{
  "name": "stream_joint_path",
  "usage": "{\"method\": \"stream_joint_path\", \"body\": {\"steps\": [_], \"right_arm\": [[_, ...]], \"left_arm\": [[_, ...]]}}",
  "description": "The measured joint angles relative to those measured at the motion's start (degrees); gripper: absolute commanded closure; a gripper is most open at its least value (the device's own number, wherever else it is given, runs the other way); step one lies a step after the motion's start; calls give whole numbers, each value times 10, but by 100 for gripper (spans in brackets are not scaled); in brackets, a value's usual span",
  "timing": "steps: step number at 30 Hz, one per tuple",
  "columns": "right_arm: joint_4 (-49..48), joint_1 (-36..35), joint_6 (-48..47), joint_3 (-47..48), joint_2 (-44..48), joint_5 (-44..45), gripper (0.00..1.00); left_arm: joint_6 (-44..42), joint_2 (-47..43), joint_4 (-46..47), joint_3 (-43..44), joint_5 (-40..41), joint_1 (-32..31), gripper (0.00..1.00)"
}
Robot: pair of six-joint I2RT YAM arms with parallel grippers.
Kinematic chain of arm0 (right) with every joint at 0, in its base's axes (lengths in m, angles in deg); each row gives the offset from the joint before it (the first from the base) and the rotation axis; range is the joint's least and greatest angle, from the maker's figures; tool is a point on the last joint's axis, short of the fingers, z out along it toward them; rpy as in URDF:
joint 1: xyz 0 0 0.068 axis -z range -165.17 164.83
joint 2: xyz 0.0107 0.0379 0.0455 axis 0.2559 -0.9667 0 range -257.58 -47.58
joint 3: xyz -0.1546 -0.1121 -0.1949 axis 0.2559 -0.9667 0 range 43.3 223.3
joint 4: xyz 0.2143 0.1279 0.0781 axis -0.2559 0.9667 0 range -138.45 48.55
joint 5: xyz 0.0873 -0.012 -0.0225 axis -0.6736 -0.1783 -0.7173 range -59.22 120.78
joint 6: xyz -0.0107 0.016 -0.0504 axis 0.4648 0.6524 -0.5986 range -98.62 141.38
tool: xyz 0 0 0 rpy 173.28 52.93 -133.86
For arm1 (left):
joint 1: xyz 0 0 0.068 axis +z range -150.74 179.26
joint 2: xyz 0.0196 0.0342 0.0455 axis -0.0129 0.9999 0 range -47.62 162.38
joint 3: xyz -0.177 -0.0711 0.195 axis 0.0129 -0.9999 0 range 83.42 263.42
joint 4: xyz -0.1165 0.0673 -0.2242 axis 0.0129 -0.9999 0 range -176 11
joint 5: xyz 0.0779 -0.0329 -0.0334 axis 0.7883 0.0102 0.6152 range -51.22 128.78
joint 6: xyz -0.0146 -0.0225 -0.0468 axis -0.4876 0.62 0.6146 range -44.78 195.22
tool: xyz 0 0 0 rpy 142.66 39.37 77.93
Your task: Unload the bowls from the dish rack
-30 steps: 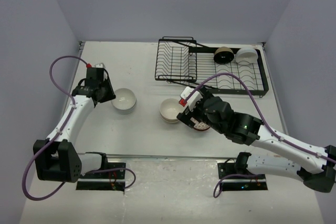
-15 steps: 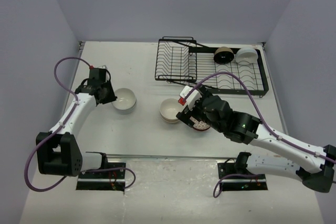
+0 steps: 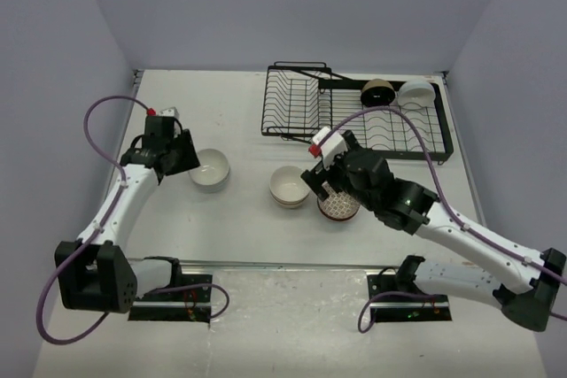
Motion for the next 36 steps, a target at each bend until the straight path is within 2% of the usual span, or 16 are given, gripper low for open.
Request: {"method": "stream_joint_path", "body": {"steps": [1,2,9,12,15,22,26,30,35,36], "right_arm": [[-6,28,16,2,-8,-8,1],[-12,61,34,3,-17,-11,1],[-80,424,326,15,-106,-135,1],[-116,528,448,25,-157,-174,1],[-175,619,591,37,-229,-214,1],[-339,717,801,12,-336,-262,1],[-426,731,850,17,-388,-264,2],[-508,735,893,55,-480,-270,5],[-554,739,913,110,-568,-276,13],[-569,739,914,120,-581,-276,17]], "left_arm": [[-2,-18,-3,1,-3,0,23],[0,-39,-6,4,-9,-1,0],[8,-216,8,54,-49,-10,0],[6,-294,29,45,-48,-20,0],[3,-355,52,8,-12,-48,0],[2,-351,29,-50,118,-118,0],[2,-358,23,-52,164,-140,0],[4,-369,21,-52,198,-148,0],[4,-371,21,-52,222,-150,0],[4,-371,21,-52,225,-150,0]]}}
